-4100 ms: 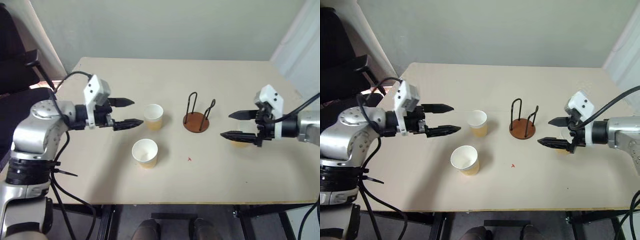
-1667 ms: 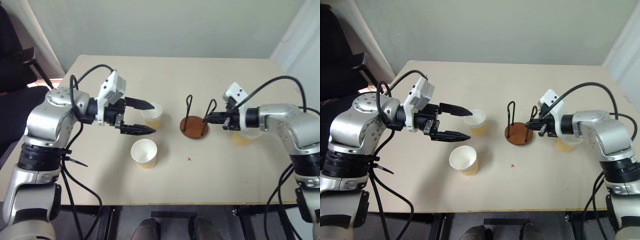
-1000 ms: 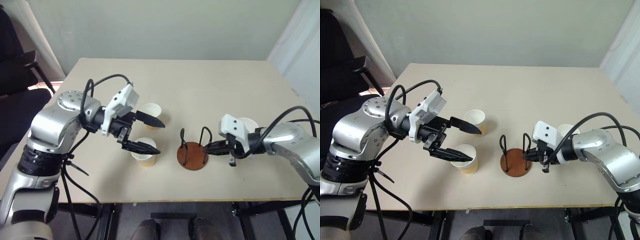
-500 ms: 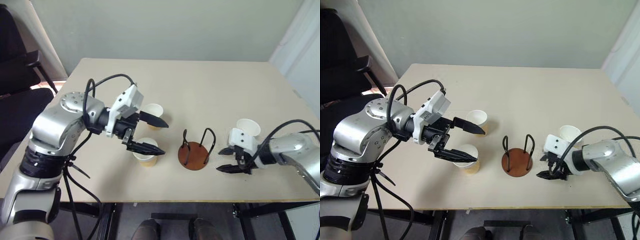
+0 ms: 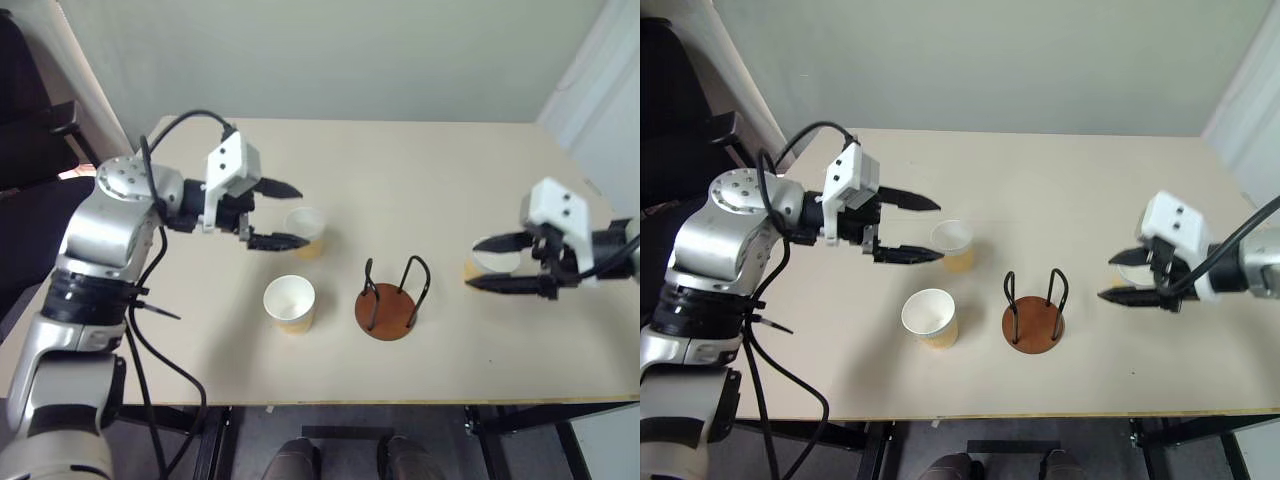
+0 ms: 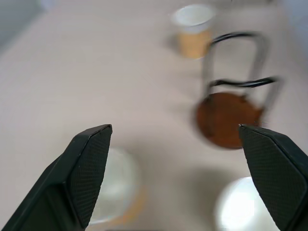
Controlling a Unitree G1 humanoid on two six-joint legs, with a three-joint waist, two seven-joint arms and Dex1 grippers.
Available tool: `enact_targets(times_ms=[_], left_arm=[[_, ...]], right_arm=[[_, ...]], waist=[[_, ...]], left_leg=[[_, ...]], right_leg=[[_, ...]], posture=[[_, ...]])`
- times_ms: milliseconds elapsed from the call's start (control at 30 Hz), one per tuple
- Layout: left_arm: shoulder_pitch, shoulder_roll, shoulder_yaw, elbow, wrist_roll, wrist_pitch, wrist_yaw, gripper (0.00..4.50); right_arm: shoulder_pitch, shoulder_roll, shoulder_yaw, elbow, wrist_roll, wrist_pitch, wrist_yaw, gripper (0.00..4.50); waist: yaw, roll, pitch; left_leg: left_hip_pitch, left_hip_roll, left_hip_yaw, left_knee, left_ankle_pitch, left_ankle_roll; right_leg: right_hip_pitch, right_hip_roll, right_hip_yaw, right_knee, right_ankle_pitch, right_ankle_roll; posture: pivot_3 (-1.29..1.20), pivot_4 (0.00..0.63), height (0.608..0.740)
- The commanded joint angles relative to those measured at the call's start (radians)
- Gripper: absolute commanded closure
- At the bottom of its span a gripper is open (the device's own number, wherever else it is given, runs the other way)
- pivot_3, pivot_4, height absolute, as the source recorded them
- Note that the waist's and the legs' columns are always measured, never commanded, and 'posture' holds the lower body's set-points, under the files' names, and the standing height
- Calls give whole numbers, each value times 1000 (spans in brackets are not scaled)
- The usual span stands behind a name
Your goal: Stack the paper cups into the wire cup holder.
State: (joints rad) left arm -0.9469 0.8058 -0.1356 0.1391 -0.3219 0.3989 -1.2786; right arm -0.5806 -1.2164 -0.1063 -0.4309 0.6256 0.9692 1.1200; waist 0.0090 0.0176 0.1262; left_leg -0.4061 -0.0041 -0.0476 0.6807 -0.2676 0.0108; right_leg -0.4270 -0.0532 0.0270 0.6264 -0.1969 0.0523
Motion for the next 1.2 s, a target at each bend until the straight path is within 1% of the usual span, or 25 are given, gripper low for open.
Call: enact_targets(times_ms=[33,133,233,367,500,667,833,1200], left_arm=[[-82,2,-40,24,102,-86,6,0],[-123,24,-105,32,213,-173,-20,0],[-160,57,-182,66,343,-302,-50,0],[-193,62,-244,141,462,-453,-58,0],[-209,29,-261,172,508,-498,-57,0],[-201,16,-237,149,477,-486,-115,0],[-201,16,-254,217,532,-529,-105,0],[-242,-71,-292,391,629,-634,-65,0]], right_arm=[[-83,7,-5,20,37,21,3,1446],[-128,24,18,27,48,42,-8,1446],[-150,31,34,30,56,51,-3,1446],[-191,41,38,32,90,66,17,1446],[-234,43,24,29,145,96,34,1446],[-231,32,22,28,157,106,28,1446],[-219,26,15,21,167,118,19,1446],[-215,30,10,7,193,135,-1,1446]], waist=[[1,0,0],[1,0,0],[1,0,0],[2,0,0],[3,0,0],[3,0,0],[3,0,0],[4,0,0]], left_leg=[[-1,0,0,0,0,0],[-4,0,1,1,-1,1],[-9,0,0,0,-1,1],[-15,0,0,-1,-1,1],[-15,0,0,-1,-2,1],[-16,0,0,1,-2,2],[-15,0,0,1,-2,1],[-15,0,0,2,-2,1]], right_leg=[[-1,0,0,0,0,0],[-4,0,0,-1,-1,2],[-10,0,0,-1,-2,3],[-16,0,0,-1,-3,4],[-16,0,0,-1,-3,4],[-16,-1,0,0,-3,4],[-16,0,0,1,-3,4],[-16,-1,0,1,-3,4]], posture=[[0,150,740],[0,150,740],[0,150,740],[0,150,740],[0,150,740],[0,150,740],[0,150,740],[0,150,740]])
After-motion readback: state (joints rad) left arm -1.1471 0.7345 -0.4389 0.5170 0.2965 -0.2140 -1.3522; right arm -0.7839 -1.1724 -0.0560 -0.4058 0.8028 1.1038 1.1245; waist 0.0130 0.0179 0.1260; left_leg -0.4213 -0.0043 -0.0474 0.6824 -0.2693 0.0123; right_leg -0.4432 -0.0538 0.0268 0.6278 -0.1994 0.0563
